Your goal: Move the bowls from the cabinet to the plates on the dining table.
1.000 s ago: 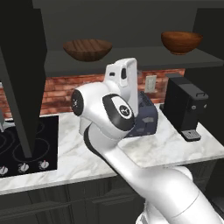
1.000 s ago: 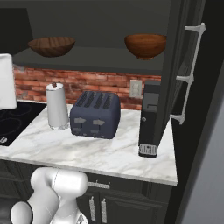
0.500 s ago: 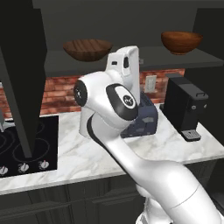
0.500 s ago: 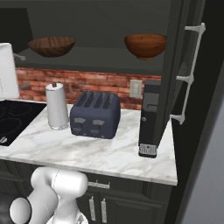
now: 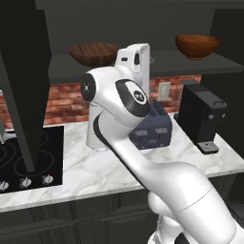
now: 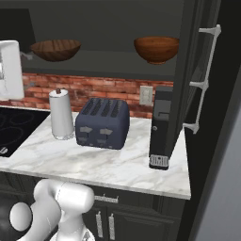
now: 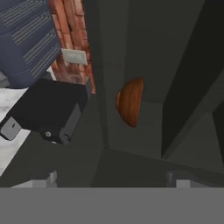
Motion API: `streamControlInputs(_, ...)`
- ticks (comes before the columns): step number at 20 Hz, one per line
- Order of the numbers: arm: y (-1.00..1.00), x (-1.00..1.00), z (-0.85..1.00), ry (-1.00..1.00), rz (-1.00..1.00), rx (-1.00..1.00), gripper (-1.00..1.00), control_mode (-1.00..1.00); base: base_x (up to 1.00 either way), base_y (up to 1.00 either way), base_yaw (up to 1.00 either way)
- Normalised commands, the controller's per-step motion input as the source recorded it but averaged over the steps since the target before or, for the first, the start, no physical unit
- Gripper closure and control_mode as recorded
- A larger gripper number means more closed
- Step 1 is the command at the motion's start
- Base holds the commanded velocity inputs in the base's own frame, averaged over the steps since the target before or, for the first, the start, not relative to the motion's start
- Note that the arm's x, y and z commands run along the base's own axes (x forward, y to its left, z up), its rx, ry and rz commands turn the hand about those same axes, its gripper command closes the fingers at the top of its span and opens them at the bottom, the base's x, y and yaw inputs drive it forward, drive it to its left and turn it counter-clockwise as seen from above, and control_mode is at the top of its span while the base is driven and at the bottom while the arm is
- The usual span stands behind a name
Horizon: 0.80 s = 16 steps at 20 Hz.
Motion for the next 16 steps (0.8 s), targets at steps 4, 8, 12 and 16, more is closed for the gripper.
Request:
streamControlInputs(4,0.0,0.16,0.02,0.0,0.07,0.08,-1.0,-1.0,0.0,0.0,0.0)
streamControlInputs(8,0.0,0.23,0.07,0.0,0.07,0.07,-1.0,-1.0,0.0,0.0,0.0)
streamControlInputs(12,0.0,0.29,0.08,0.0,0.1,0.07,-1.0,-1.0,0.0,0.0,0.0)
streamControlInputs(16,0.1,0.3,0.03,0.0,0.1,0.01,-1.0,-1.0,0.0,0.0,0.0)
